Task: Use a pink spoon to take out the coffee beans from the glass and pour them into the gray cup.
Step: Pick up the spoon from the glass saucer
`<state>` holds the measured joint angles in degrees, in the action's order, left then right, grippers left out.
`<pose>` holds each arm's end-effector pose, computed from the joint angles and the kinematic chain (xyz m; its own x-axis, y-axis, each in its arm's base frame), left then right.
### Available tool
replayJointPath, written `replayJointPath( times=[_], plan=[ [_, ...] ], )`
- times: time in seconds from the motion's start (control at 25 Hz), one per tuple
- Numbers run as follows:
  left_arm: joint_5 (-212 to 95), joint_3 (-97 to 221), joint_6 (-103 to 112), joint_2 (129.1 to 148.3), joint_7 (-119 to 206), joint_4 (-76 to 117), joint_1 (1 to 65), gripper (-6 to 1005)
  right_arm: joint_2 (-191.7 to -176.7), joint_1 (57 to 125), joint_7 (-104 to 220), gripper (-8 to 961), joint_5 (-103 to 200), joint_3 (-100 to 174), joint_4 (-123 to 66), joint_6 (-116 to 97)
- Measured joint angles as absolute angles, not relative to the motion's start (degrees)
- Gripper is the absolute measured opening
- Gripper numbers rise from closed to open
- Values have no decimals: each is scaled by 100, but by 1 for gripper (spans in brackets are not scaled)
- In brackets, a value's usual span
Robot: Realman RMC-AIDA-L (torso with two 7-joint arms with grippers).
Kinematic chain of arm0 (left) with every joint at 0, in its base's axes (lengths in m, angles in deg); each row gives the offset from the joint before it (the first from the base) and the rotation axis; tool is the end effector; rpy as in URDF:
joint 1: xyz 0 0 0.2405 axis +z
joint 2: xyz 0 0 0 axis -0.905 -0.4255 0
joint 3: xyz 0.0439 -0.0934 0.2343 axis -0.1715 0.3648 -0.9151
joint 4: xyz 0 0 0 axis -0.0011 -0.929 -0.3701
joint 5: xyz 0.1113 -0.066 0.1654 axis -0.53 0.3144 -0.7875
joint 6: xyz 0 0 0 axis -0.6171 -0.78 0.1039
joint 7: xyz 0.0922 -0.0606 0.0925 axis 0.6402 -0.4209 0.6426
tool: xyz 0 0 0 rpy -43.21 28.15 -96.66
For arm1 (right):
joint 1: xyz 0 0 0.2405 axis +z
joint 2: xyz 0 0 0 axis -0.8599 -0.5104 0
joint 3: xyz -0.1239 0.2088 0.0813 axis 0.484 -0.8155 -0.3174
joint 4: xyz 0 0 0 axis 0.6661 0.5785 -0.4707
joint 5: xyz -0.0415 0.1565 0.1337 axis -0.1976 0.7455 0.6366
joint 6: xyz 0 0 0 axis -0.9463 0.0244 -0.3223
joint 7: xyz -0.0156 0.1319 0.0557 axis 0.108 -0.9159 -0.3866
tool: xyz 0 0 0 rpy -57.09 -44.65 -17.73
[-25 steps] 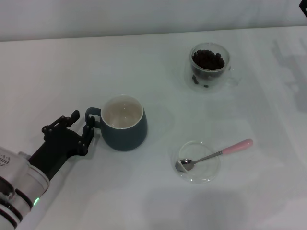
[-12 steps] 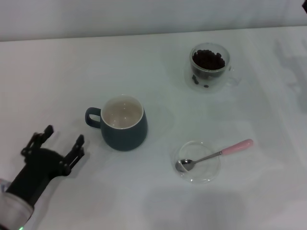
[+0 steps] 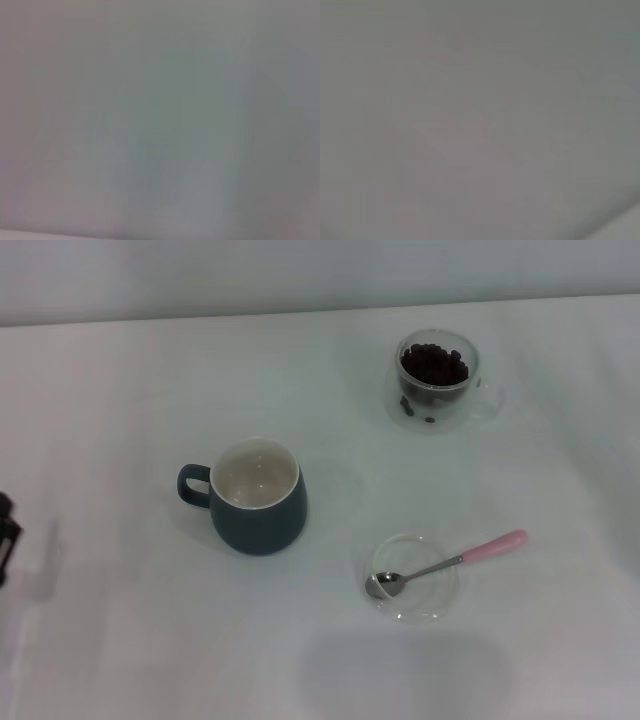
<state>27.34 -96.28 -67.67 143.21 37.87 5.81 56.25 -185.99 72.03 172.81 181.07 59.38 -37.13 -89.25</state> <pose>-0.3529 0.2156 -0.0426 0.6269 0.0010 0.7791 0.7753 -0.0995 -0.6237 0.4197 0.2608 0.0752 0.1470 -0.0583 -0.9874 -0.9891 -0.0119 -0.1466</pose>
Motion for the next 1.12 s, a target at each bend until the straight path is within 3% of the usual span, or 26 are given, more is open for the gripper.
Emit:
replayJointPath(
  times=[0.2, 0.36, 0.72, 1.12],
  plan=[
    [3292, -9628, -6754, 14309, 3784, 619, 5322, 824, -18608, 6445, 16138, 829, 17570, 6441, -3697, -9755],
    [3384, -9630, -6698, 14306, 3768, 716, 4998, 824, -18640, 6363, 16061, 828, 16983, 6466, -3392, -10028],
    [3360, -9629, -6440, 14313, 3731, 732, 4557, 825, -18653, 6675, 15907, 827, 15522, 6477, -3010, -10201],
    [3380, -9629, -6426, 14305, 3725, 729, 4510, 825, -18638, 7211, 15834, 826, 14963, 6696, -2892, -10110]
  ],
)
